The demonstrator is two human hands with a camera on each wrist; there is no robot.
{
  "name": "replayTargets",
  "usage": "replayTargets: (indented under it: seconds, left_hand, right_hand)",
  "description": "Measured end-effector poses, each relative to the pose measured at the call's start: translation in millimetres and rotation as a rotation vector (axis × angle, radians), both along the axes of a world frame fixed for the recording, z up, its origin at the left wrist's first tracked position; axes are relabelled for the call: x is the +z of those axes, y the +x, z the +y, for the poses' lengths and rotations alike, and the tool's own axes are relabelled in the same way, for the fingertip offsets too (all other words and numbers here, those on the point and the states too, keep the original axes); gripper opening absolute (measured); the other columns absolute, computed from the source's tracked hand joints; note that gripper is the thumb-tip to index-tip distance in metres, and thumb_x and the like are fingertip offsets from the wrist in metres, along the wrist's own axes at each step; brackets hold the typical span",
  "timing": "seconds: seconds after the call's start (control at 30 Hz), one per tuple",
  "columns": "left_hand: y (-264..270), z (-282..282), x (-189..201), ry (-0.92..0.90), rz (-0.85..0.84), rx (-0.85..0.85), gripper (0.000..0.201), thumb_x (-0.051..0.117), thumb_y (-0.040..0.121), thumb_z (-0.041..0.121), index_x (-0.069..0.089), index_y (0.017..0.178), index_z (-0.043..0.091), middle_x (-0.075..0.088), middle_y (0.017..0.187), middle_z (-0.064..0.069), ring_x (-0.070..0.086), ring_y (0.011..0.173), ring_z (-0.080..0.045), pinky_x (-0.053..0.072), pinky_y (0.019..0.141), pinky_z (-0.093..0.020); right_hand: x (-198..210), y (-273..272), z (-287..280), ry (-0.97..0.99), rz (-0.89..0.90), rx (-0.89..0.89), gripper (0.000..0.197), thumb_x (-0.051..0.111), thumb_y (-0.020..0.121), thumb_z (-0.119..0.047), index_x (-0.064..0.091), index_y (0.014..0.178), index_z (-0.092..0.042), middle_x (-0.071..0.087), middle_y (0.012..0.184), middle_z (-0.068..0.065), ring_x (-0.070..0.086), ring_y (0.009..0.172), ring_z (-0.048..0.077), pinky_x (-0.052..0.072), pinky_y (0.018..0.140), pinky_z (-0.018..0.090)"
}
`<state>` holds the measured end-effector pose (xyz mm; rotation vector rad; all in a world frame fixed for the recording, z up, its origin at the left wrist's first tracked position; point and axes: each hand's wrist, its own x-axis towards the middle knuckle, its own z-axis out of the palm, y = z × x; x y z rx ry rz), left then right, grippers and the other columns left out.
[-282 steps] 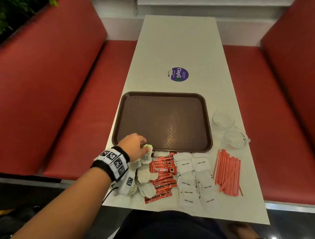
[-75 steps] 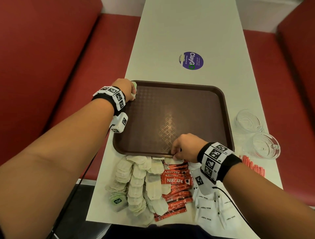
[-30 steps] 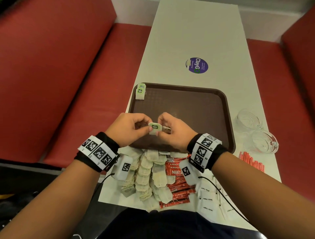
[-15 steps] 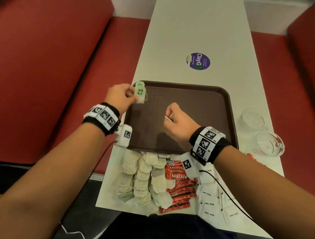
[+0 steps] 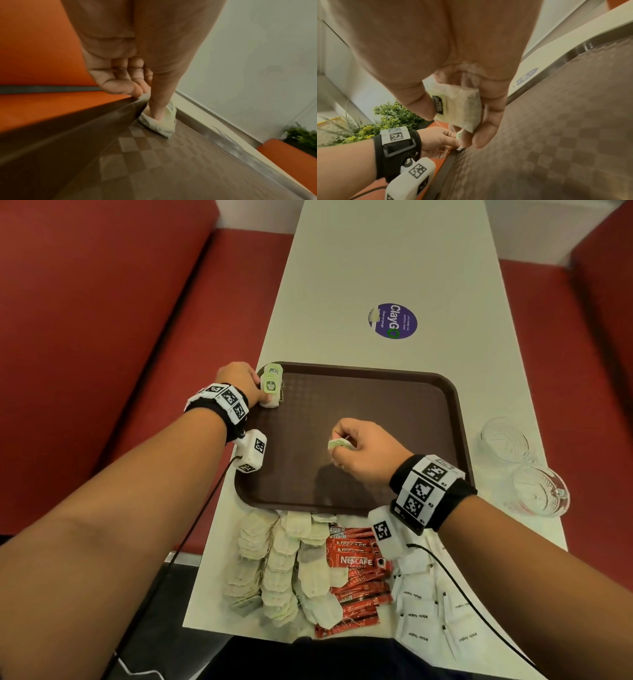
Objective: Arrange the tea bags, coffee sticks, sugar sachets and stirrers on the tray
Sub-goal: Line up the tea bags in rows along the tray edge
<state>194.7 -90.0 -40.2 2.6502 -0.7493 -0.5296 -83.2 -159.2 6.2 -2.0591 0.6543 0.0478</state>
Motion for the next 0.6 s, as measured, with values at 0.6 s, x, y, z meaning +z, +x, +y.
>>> replayTargets:
  seconds: [0.6]
  left_hand:
    - [-25,1,29,0.017,-0.186,-0.362,0.025,0.058,0.095,0.028,0.071,0.116,0.025,0.068,0.118,-0.001,0.061,0.11,-0.025,0.05,0.095,-0.038]
  right_hand:
    - [4,8,1,-0.068,-0.057,-0.009,0.01,0.065,0.094,-0.029,0.06,0.087,-0.023,0.068,0.084,-0.004,0.064,0.078,0.015,0.053,0.074,0.033]
